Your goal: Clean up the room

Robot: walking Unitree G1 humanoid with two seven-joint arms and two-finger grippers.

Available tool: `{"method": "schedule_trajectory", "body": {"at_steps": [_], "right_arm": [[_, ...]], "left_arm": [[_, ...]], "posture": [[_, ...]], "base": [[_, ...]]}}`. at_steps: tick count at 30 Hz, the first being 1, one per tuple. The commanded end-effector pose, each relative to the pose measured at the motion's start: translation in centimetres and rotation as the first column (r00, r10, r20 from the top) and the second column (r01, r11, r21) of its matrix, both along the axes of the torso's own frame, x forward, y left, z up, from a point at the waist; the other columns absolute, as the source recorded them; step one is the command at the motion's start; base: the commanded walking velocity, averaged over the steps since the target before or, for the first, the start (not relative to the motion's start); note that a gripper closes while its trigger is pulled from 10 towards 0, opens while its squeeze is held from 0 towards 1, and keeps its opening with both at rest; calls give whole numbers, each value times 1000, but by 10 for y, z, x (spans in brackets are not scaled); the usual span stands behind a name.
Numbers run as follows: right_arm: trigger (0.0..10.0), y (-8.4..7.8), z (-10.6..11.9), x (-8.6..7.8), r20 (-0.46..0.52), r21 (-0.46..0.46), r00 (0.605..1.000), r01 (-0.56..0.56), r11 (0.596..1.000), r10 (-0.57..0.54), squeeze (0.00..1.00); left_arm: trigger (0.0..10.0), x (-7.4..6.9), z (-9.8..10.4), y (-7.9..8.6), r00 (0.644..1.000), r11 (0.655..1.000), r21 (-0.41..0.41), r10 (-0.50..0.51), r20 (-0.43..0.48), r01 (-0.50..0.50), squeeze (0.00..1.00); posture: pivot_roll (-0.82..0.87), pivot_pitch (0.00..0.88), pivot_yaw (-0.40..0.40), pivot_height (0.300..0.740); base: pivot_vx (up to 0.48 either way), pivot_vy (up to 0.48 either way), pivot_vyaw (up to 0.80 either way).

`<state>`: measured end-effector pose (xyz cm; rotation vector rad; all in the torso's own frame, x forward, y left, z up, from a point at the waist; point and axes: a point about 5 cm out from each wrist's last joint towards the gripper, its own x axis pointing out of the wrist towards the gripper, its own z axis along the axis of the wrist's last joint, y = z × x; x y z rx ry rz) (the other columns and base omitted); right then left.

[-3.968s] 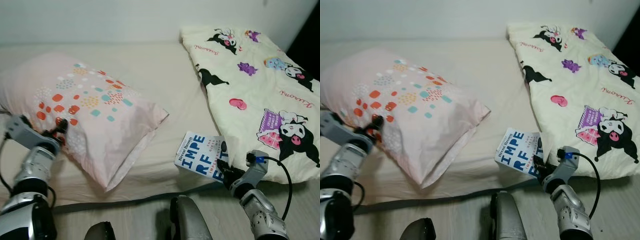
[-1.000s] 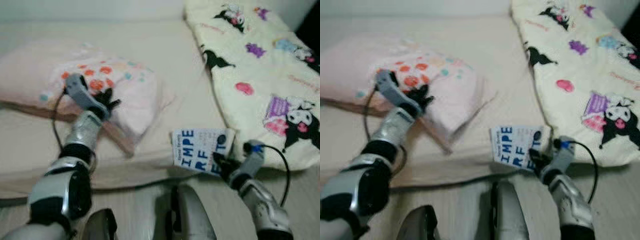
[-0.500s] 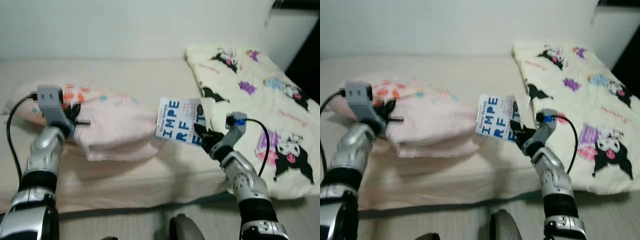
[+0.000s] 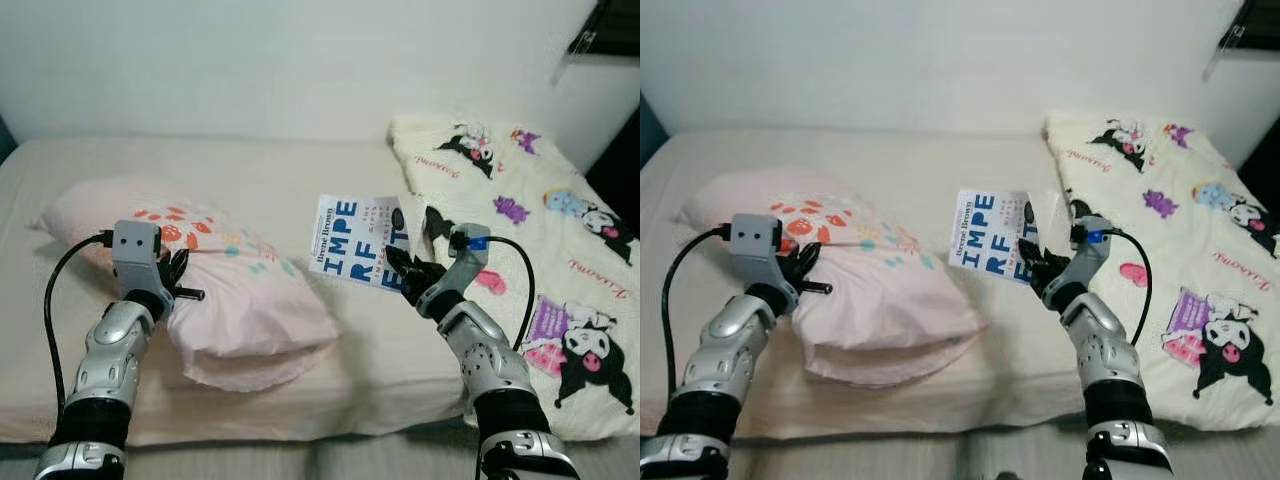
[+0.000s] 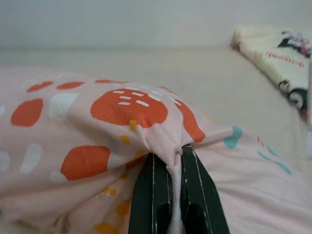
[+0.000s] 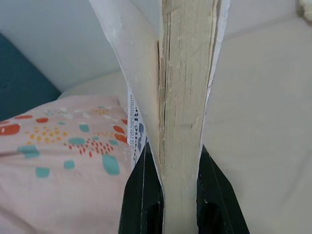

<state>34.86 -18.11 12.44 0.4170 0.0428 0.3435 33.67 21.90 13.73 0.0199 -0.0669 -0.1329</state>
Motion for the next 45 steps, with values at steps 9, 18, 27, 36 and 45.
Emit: {"method": "schedule_trajectory", "body": {"at_steps": [9,18,27,36,45], "right_arm": [[10000,1,-2,3,22,-13,999,36,999,-35,0],[10000,9,2,8,46,-4,998,35,999,-35,0],[10000,7,4,10,67,13,995,66,998,-67,0],[10000,4,9,11,83,20,993,79,997,-80,0],[10000,4,10,11,95,25,992,85,996,-87,0]], "left_arm": [[10000,3,-2,-37,998,998,2,-68,18,68,0],[10000,22,26,-52,992,995,19,-95,88,94,0],[10000,27,30,-65,987,992,18,-127,99,126,0],[10000,29,39,-81,976,984,17,-177,128,177,0],[10000,33,48,-93,967,979,14,-203,152,204,0]], "posture": [[-7,0,-42,740],[-6,0,-36,740],[-19,0,-26,740],[-20,0,-25,740],[-23,0,-20,740]], "base": [[0,124,0],[0,458,-134],[0,461,-444],[0,461,0],[0,461,0]]}}
